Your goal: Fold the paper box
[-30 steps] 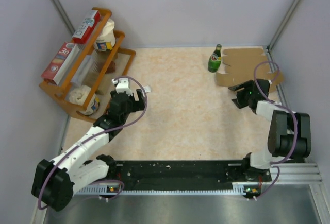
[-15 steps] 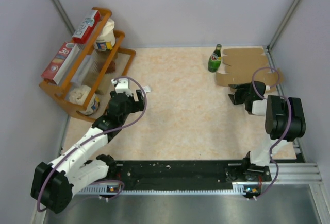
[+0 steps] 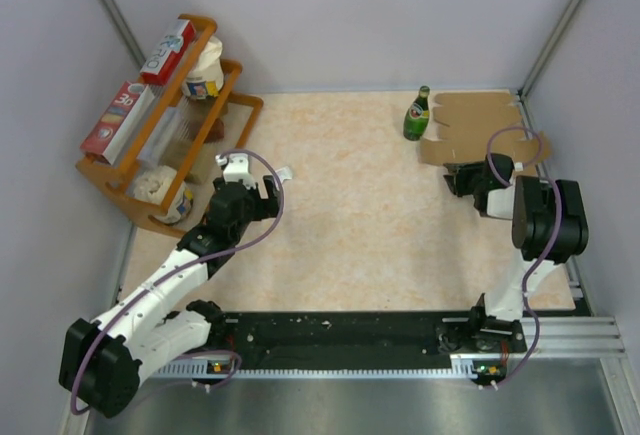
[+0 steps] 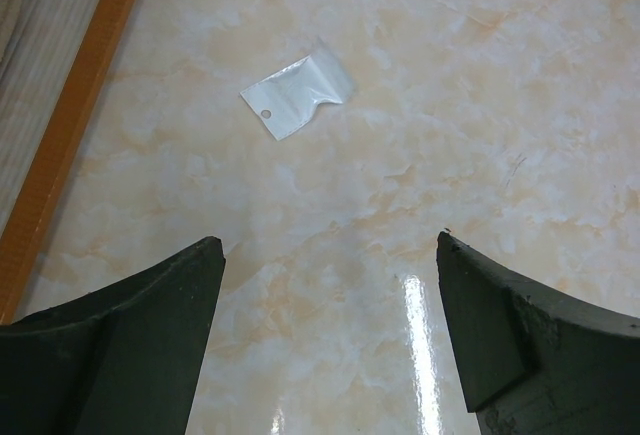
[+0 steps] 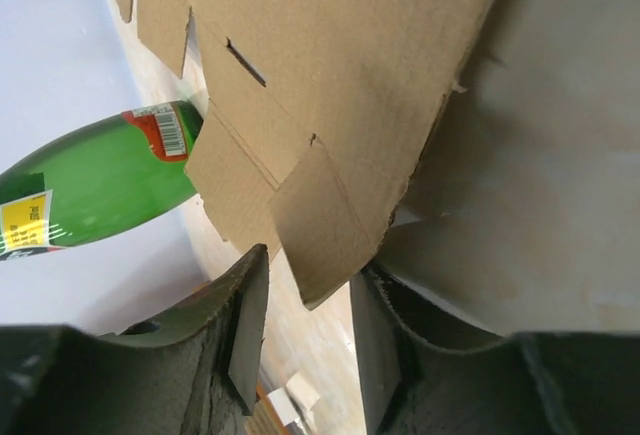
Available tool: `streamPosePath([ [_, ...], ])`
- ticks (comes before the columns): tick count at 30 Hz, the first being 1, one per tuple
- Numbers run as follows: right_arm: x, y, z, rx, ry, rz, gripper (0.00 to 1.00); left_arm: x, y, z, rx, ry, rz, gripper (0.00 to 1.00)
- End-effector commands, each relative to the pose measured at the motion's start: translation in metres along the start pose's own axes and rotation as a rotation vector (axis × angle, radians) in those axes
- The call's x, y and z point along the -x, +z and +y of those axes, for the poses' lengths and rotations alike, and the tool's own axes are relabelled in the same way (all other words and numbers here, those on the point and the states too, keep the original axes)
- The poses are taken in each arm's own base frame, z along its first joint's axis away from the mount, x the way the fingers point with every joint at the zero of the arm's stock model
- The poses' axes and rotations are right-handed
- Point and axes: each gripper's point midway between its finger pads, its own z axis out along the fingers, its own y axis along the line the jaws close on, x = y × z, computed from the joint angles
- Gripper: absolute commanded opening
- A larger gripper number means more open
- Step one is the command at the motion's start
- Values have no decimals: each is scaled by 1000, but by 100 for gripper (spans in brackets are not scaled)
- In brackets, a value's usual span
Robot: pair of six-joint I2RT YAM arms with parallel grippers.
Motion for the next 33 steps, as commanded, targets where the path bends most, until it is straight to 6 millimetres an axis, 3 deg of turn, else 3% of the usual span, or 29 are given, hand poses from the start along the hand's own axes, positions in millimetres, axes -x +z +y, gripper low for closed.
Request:
streamPosePath([
  [1, 9, 9, -15, -52, -28, -39, 35, 12, -1, -8, -29, -2, -27, 91],
  [8, 9, 12, -9, -23, -64, -34, 15, 8, -1, -8, -29, 0, -15, 89],
  [14, 8, 3, -11, -20, -120, -38, 0, 6, 0, -9, -35, -7, -7, 88],
  [25, 12, -51, -12, -43, -261, -111, 0, 8, -8, -12, -60, -16, -14, 87],
  [33, -3, -97, -28, -81, -359, -68, 0, 8, -14, -16, -82, -25, -12, 86],
])
